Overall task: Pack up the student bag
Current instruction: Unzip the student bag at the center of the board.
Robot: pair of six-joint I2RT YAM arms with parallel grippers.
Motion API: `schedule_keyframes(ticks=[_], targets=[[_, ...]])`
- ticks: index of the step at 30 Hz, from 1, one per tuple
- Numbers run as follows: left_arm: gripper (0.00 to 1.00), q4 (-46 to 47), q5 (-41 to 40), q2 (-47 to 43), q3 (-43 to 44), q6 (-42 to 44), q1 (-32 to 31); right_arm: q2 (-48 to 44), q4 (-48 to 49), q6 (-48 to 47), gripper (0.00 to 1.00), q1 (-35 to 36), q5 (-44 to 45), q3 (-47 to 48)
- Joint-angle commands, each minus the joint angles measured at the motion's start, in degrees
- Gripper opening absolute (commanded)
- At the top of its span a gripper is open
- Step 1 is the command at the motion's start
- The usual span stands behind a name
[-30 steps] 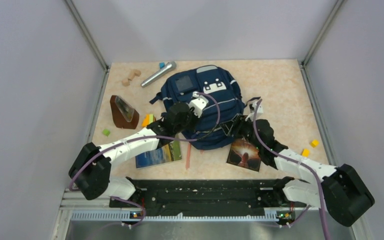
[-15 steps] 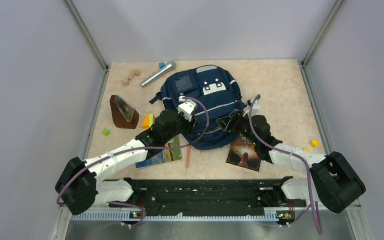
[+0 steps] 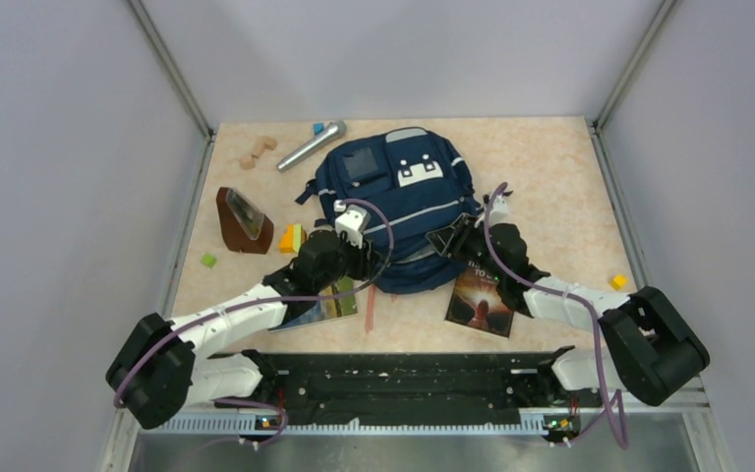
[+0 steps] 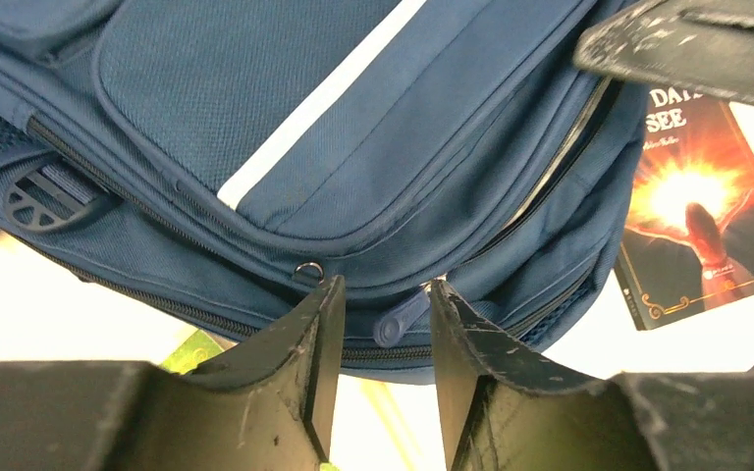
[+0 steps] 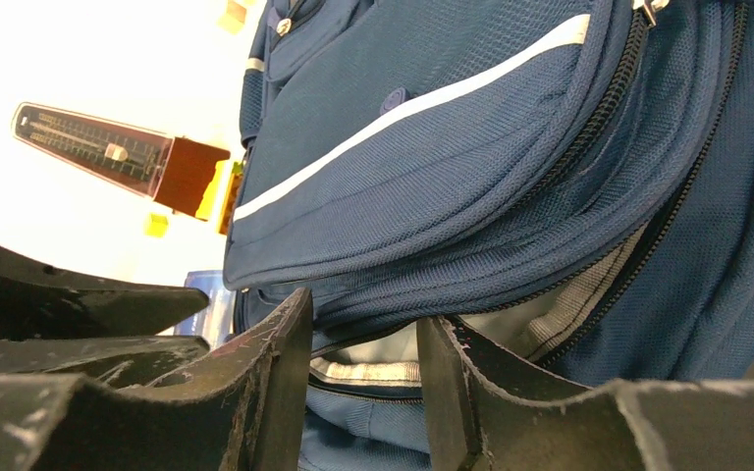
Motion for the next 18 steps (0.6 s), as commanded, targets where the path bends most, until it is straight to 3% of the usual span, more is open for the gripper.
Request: schedule_keyframes(ticks=[1, 7, 18], targets=[[0.42, 0.6, 3.4, 1.5, 1.1, -2.8, 1.4, -0.1, 5.9, 0.1, 0.41, -0.7, -0.6, 3.5], [0.51, -0.4, 5.2, 0.6, -0.2, -6.3, 1.8, -0.9, 5.4, 0.0, 0.38, -0.7, -0.2, 3.7], [0.51, 0.3, 7.1, 4.3, -0.5, -6.8, 4.6, -2.1, 4.6, 0.2, 0.35, -0.7, 0.0, 4.3]])
